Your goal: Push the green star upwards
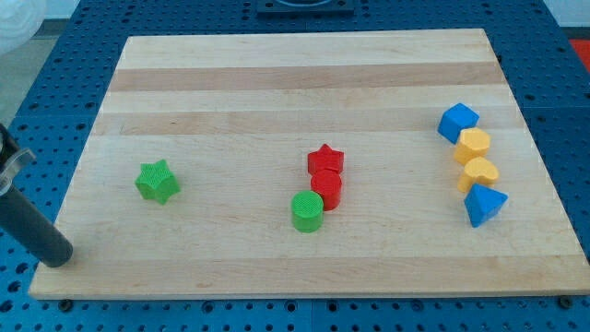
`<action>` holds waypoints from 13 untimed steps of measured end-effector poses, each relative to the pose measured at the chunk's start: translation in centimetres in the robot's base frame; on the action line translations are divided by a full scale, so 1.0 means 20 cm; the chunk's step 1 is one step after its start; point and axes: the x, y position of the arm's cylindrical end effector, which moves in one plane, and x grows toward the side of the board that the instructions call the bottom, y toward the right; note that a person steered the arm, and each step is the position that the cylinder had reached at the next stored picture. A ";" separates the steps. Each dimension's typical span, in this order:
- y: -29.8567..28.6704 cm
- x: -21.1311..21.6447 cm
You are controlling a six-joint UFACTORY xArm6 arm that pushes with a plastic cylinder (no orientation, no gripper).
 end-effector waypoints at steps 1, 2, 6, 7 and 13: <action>0.25 0.00; 0.36 -0.01; 0.48 -0.38; 0.55 -0.38; 0.55 -1.39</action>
